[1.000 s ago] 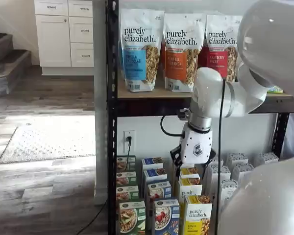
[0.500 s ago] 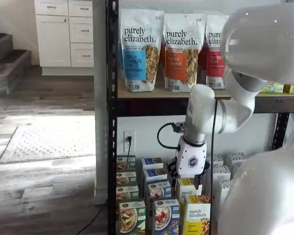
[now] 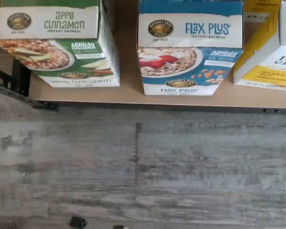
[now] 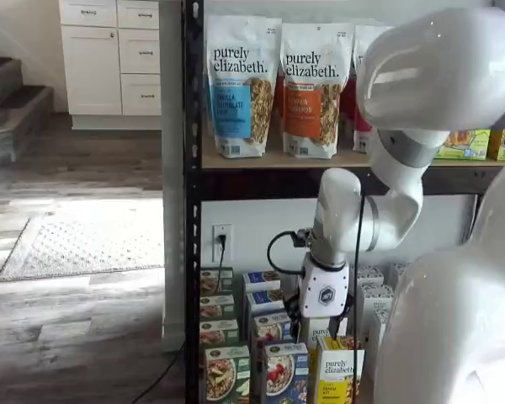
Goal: Pick up the blue and white box that is on the bottom shelf, the second box from the left
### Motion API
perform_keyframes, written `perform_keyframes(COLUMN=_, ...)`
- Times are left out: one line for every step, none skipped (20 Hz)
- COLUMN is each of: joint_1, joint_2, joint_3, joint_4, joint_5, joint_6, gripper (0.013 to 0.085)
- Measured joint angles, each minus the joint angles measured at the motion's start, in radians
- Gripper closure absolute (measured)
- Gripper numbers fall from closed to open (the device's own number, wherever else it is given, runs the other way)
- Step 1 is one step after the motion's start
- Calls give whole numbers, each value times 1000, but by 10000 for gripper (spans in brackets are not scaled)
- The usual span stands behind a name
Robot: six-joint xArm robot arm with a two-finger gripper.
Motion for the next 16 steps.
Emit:
perform_keyframes(joint_1=0, joint_2=12, joint_3=-1, joint_4=1, joint_5=-14, joint_6=-1, gripper=130)
perform_keyframes(joint_1=1, joint_2=22, joint_3=-1, joint_4=4, joint_5=-28, joint_6=-4, gripper=130)
perform_keyframes(joint_1=2, joint_2=32, joint_3=-2, joint_4=5, joint_5=-39, joint_6=-5, gripper=130)
perform_keyframes(joint_1=3, joint_2=41, joint_3=-3, joint_4=4, joint_5=-50, joint_6=-2, gripper=130)
perform_keyframes(joint_1=5, joint_2=49, joint_3=-4, joint_4=4, joint_5=-59, joint_6=-2, gripper=130)
perform_keyframes(joint_1=7, joint_2=58, joint_3=-6, joint_4=1, joint_5=-68, joint_6=3, gripper=130)
perform_keyframes(joint_1=9, joint_2=66, joint_3=-7, joint_4=-2, joint_5=-78, joint_6=7, gripper=130)
perform_keyframes(joint_1=12, joint_2=75, joint_3=-10, joint_4=-6, joint_5=-88, joint_6=13, gripper=130)
perform_keyframes(joint_1=14, joint_2=82, joint_3=-11, joint_4=-9, joint_5=-95, joint_6=18, gripper=130)
perform_keyframes(joint_1=17, joint_2=89, joint_3=-14, joint_4=-10, joint_5=-103, joint_6=22, gripper=130)
perform_keyframes(joint_1=21, joint_2=97, joint_3=-16, joint_4=-12, joint_5=-111, joint_6=26, gripper=130)
perform_keyframes(joint_1=24, joint_2=105, joint_3=-19, joint_4=-15, joint_5=-118, joint_6=33, gripper=130)
perform_keyframes(joint_1=28, joint_2=114, joint_3=-23, joint_4=-17, joint_5=-124, joint_6=38, gripper=130)
perform_keyframes(joint_1=32, joint_2=124, joint_3=-29, joint_4=-15, joint_5=-130, joint_6=40, gripper=130)
perform_keyframes(joint_1=37, joint_2=137, joint_3=-35, joint_4=-18, joint_5=-135, joint_6=47, gripper=130)
perform_keyframes(joint_1=41, joint_2=151, joint_3=-42, joint_4=-13, joint_5=-143, joint_6=46, gripper=130)
